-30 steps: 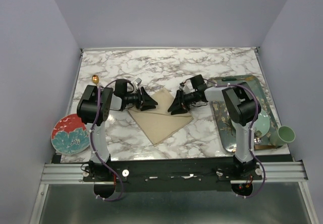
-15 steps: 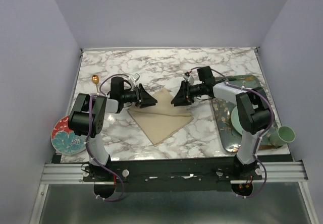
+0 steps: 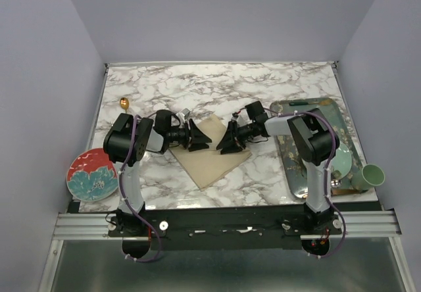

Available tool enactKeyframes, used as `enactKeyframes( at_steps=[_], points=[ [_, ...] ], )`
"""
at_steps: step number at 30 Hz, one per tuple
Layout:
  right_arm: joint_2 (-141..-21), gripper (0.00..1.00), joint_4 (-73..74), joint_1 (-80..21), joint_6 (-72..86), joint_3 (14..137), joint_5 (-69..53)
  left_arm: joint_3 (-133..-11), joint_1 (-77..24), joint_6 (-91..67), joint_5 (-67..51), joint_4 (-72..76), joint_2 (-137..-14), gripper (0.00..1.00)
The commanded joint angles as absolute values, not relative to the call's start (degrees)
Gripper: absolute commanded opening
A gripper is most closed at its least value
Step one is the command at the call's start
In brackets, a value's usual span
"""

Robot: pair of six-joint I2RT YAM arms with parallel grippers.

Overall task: Fold the napkin into a case and place the utensils inside
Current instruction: Smooth out the upper triangle-folded napkin at the center of the board.

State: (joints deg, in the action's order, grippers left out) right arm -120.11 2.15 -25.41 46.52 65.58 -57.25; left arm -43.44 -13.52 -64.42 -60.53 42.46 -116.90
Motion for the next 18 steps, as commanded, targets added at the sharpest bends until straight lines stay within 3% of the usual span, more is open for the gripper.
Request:
enactKeyframes(
  at_steps=[1, 18],
  points=[
    [-121.1, 0.48, 1.2, -23.4, 48.4, 62.0, -56.6, -41.8, -10.9, -63.6, -58.1, 38.6, -118.4, 0.61],
    [-119.6, 0.47, 8.3, -19.5, 42.9, 59.5, -53.1, -37.0, -4.9, -75.8, -67.9, 62.7, -115.9, 0.68]
  ],
)
